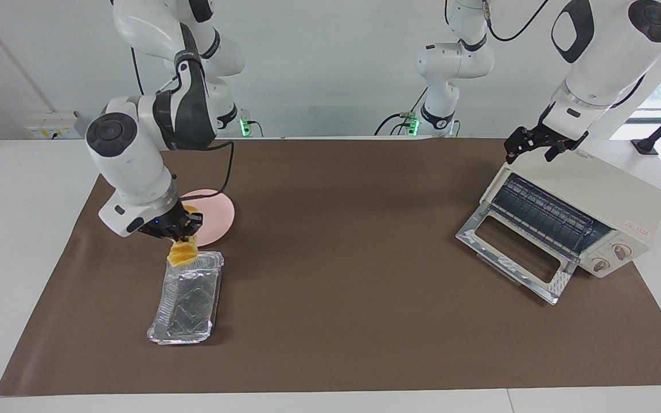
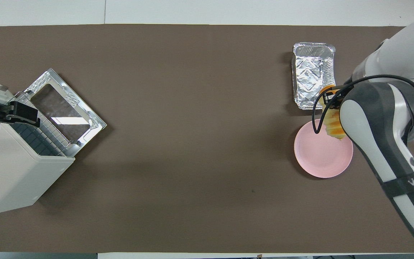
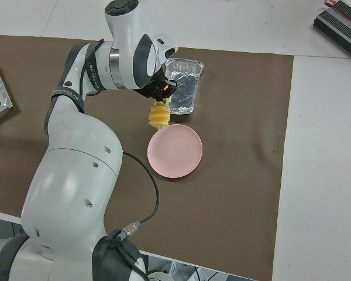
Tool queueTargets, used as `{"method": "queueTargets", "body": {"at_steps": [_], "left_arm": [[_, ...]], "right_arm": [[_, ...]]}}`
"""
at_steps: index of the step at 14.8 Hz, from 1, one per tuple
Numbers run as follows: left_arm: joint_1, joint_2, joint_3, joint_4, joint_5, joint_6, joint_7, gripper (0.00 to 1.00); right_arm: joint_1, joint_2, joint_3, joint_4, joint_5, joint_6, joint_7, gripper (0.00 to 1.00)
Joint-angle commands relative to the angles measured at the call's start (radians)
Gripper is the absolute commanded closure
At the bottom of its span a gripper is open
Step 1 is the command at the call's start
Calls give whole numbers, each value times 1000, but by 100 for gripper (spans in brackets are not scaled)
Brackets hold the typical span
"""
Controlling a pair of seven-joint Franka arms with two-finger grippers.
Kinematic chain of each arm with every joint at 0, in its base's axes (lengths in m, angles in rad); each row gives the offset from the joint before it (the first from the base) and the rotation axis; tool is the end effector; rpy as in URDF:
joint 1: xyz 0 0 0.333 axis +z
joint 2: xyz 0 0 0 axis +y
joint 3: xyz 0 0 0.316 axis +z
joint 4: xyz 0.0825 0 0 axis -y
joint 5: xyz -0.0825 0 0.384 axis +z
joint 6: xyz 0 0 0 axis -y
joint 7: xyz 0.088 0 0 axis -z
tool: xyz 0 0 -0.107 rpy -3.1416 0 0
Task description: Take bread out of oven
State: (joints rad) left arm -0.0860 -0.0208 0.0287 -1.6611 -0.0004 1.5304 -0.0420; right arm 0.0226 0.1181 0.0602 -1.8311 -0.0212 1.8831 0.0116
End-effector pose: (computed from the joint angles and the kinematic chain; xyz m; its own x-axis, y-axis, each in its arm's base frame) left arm 0.5396 -0.0308 0.5903 0.9939 -0.0150 -0.1096 -0.0155 -0.9999 -0.0036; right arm 0.5854 0.0458 0.4594 0.9948 0.0775 -0.0657 0.0785 -0.9968 0.0134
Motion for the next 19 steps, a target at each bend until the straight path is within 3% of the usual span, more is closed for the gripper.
{"method": "queueTargets", "body": {"at_steps": [1, 4, 7, 10, 14, 15, 16, 17, 19], "left_arm": [[2, 7, -3, 14, 8, 4, 10, 0], [2, 7, -3, 14, 8, 4, 10, 0], [2, 7, -3, 14, 8, 4, 8, 0], [0, 7, -3, 14, 7, 4, 8, 0], [2, 5, -3, 14, 7, 4, 7, 0], [2, 5, -3, 14, 8, 2, 7, 0], [2, 5, -3, 14, 7, 4, 8, 0], [2, 5, -3, 12, 7, 4, 8, 0], [2, 5, -3, 12, 8, 4, 7, 0]], "right_arm": [[-32, -184, 10, -325, 20, 201, 2, 100], [-30, -262, 10, -534, 21, 394, 2, 100], [-30, -296, 10, -669, 21, 537, 2, 100], [-30, -285, 10, -737, 21, 649, 2, 100], [-30, -267, 10, -738, 21, 659, 2, 100], [-30, -267, 10, -738, 21, 659, -2, 74], [-32, -267, 10, -735, 20, 659, -5, 9], [-33, -265, 10, -728, 21, 650, -6, 0], [-33, -258, 10, -693, 20, 621, -28, 0]]}}
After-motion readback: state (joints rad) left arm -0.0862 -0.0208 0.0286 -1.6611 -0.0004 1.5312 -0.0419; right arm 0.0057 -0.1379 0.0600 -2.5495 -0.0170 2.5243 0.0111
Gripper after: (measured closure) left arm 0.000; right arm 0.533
